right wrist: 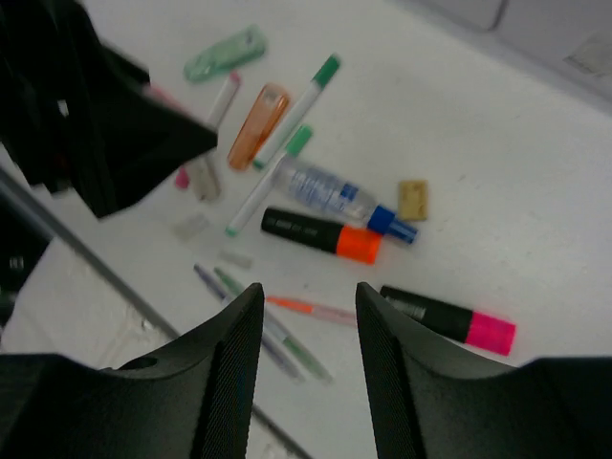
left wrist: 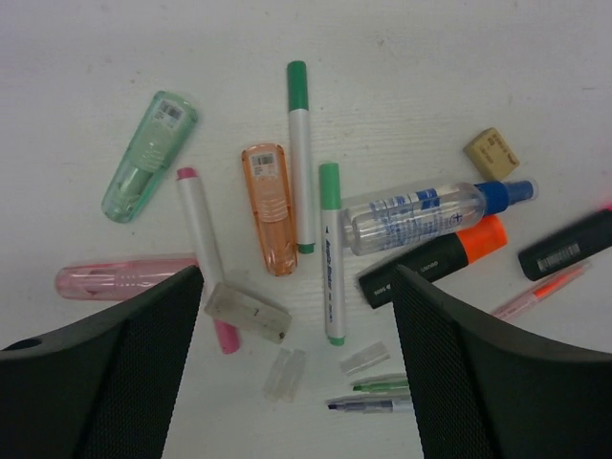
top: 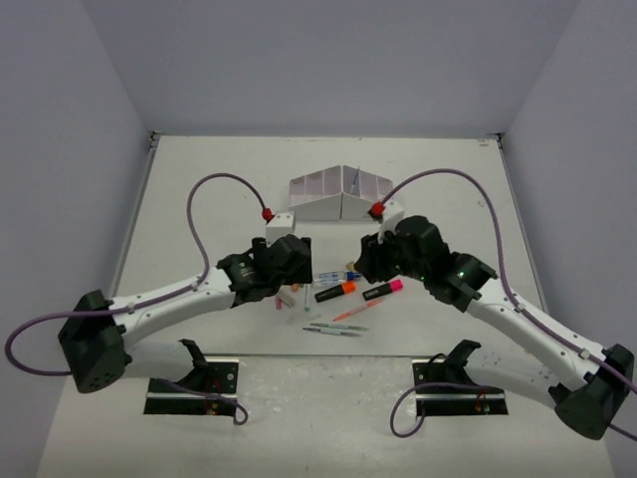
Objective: Sort the stationery into containers
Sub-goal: Pick up the pen from the center of the board, then close the pen cap on the pen.
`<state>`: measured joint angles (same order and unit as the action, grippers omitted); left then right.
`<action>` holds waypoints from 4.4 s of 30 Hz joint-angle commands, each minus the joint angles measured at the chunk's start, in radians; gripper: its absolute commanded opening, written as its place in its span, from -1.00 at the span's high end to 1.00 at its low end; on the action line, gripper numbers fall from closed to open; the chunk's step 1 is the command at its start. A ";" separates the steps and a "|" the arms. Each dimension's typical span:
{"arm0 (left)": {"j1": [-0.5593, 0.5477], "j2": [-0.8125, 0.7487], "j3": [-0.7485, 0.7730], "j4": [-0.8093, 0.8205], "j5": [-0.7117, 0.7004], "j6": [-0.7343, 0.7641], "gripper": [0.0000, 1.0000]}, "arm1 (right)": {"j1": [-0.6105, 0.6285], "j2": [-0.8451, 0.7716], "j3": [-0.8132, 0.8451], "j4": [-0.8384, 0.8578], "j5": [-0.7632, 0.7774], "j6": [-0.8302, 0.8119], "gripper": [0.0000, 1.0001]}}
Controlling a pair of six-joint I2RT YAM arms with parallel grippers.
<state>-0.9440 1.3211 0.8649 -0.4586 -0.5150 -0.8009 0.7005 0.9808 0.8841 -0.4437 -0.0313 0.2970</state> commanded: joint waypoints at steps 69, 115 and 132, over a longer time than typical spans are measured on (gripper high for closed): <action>-0.003 -0.660 -0.012 -0.215 -0.079 0.200 -1.00 | 0.290 0.719 0.093 -0.032 0.234 -0.457 0.88; -0.236 0.187 0.040 0.016 0.233 0.233 0.26 | 0.126 -0.189 -0.043 -0.155 0.385 0.021 1.00; -0.216 0.111 0.021 -0.091 0.082 0.135 0.22 | 0.126 -0.238 -0.058 -0.157 0.368 0.013 1.00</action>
<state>-1.1765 1.5244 0.8864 -0.4979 -0.3648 -0.6161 0.8242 0.7636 0.8264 -0.6140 0.3471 0.3027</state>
